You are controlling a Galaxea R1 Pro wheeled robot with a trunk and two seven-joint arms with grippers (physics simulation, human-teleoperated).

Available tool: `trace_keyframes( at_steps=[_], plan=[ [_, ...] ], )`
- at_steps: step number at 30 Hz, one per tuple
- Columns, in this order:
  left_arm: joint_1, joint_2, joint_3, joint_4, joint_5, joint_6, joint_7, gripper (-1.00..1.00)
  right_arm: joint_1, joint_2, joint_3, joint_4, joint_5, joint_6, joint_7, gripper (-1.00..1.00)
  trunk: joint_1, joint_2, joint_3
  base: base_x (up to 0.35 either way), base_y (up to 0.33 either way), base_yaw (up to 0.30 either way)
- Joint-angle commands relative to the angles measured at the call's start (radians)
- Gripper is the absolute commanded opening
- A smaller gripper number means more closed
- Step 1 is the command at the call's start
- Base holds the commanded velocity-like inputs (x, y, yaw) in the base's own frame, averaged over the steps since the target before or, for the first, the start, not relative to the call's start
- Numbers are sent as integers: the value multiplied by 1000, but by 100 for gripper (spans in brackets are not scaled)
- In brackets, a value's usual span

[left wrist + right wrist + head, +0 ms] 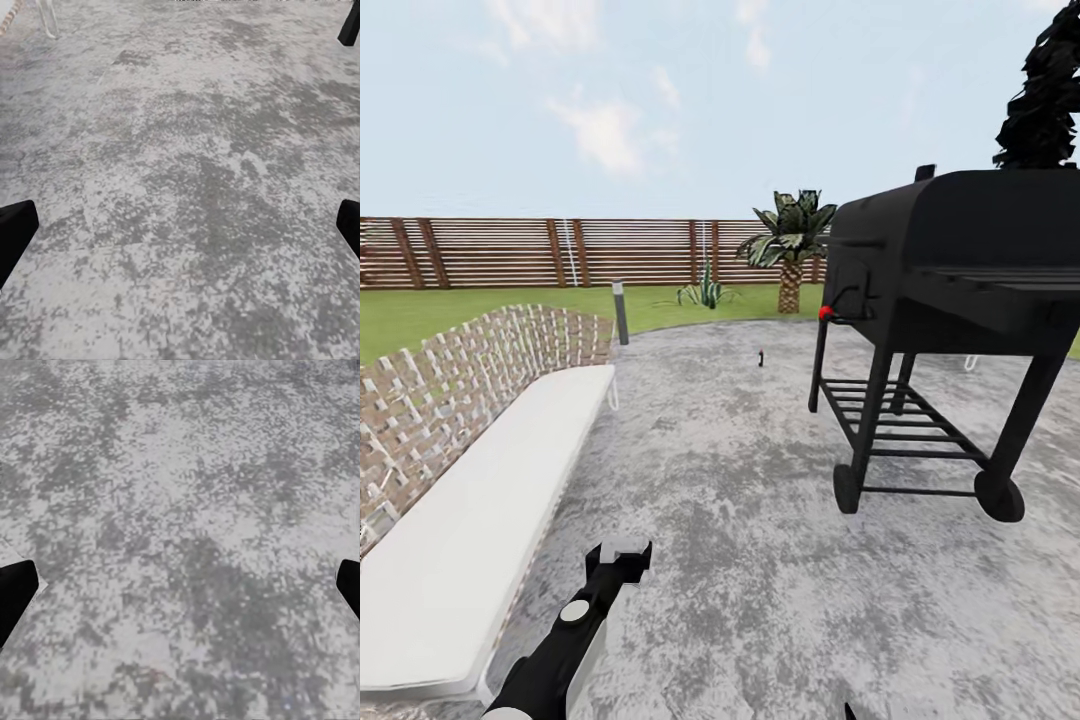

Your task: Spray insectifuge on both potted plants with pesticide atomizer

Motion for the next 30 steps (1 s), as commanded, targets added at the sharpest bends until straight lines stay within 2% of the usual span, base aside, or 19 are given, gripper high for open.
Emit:
trace_keyframes(
  at_steps=[1, 8, 30],
  plan=[
    [-1, -1, 2, 1, -5, -3, 0, 100, 0, 0, 0, 1, 0, -3, 0, 100, 0, 0, -1, 305, -209, 241],
    [-1, -1, 2, 1, -5, -3, 0, 100, 0, 0, 0, 1, 0, -4, 0, 100, 0, 0, -1, 318, -122, 131],
    [-1, -1, 2, 1, -5, -3, 0, 100, 0, 0, 0, 1, 0, -4, 0, 100, 0, 0, -1, 335, -3, 3]
  ],
)
